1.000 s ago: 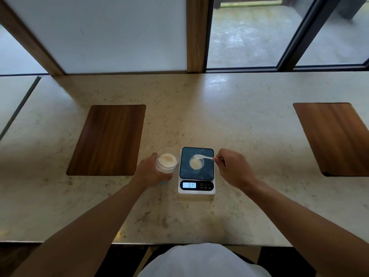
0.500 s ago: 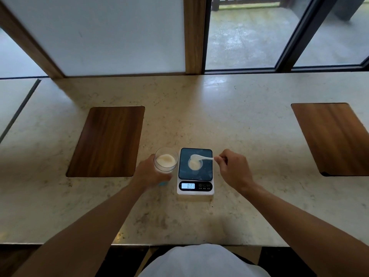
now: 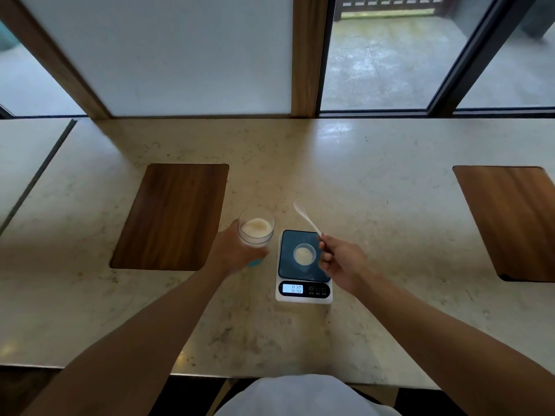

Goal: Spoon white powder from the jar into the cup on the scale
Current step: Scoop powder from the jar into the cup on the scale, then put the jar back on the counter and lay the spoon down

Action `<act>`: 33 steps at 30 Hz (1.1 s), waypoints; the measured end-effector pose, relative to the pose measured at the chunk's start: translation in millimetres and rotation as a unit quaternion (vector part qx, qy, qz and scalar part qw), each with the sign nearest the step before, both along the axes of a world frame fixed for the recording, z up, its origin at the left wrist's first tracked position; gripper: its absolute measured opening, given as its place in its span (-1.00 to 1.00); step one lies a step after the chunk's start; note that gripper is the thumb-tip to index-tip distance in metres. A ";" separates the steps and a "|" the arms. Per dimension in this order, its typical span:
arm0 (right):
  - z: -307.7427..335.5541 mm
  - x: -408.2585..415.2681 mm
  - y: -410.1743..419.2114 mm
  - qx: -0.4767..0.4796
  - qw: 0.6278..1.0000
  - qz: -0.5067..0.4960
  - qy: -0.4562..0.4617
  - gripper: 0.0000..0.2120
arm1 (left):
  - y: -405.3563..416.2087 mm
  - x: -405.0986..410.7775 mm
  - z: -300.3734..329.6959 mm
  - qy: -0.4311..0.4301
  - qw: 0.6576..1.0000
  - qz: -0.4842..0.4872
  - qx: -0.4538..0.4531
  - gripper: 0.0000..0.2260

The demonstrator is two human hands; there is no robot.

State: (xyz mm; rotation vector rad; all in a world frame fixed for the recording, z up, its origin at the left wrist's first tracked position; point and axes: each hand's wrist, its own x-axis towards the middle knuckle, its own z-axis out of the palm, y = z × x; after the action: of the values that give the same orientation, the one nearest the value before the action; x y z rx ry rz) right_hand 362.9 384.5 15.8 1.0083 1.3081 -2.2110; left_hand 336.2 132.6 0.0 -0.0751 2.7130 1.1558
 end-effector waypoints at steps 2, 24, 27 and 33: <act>2.9 -7.5 -5.7 -0.034 0.999 0.006 0.020 -0.82 | -3.3 -7.6 0.1 -0.002 1.000 0.009 0.000 -0.33; 3.9 -153.3 -86.9 0.025 0.996 0.058 0.070 -0.88 | -48.9 -176.9 21.5 0.060 0.998 -0.018 0.002 -0.39; 1.8 -177.0 -91.6 0.071 0.991 0.078 0.080 -0.90 | -55.2 -207.3 18.6 0.068 0.997 -0.021 0.003 -0.38; -9.3 -224.9 -107.0 0.138 0.982 0.091 0.094 -0.92 | -70.3 -270.8 6.6 0.086 0.996 0.017 0.003 -0.30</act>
State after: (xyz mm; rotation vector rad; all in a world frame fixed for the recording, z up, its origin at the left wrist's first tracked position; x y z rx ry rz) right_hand 138.0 277.6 6.5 0.7478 1.7555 -2.0643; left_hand 65.4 62.3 6.6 -0.0212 2.8674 1.2332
